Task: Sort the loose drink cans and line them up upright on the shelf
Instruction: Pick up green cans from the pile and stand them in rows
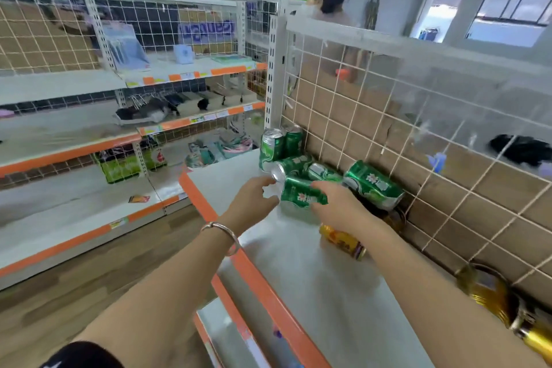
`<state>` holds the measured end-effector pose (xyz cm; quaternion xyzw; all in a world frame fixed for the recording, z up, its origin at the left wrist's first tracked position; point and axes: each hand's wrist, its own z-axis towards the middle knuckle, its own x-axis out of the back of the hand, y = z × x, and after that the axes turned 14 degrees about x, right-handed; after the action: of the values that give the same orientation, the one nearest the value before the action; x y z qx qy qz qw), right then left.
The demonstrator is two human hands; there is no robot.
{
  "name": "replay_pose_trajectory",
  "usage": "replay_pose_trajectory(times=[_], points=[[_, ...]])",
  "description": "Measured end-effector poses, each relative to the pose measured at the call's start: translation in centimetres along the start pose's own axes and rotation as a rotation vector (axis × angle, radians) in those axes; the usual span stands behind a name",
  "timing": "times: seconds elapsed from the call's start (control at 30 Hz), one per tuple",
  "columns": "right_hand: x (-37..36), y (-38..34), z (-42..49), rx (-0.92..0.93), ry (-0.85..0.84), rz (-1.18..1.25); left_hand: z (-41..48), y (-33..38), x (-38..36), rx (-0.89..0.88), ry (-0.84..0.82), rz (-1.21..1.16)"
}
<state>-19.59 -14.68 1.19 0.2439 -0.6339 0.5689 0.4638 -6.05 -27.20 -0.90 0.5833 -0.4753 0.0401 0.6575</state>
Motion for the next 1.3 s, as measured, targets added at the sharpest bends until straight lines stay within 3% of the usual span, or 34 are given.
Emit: replay_pose_trajectory(times=[0.33,0.53,0.67,0.87,1.0,1.17,1.3], points=[[-0.1,0.5,15.7,-0.141,0.118,-0.011,15.4,0.2,3.8,-0.007,-0.042,-0.113],[-0.4,1.8,20.7,-0.269,0.098,-0.094,19.7,1.3,3.2,-0.11,-0.191,-0.17],[-0.8,2.0,22.7,-0.291,0.152,-0.165,21.5,0.6,2.6,-0.127,-0.195,-0.224],[-0.8,2.3,24.7,-0.306,-0.045,-0.402,23.2,-1.4,3.2,-0.115,-0.194,-0.195],[-1.0,1.8,25.6,-0.348,-0.023,-0.495,23.7,-3.0,4.3,-0.055,-0.176,-0.281],[-1.7,1.4,24.8,-0.293,0.075,-0.227,23.5,-3.7,4.9,-0.086,-0.209,-0.333],[-1.5,0.7,23.1,-0.284,0.312,0.073,23.3,-3.8,5.5,-0.071,-0.191,-0.385]])
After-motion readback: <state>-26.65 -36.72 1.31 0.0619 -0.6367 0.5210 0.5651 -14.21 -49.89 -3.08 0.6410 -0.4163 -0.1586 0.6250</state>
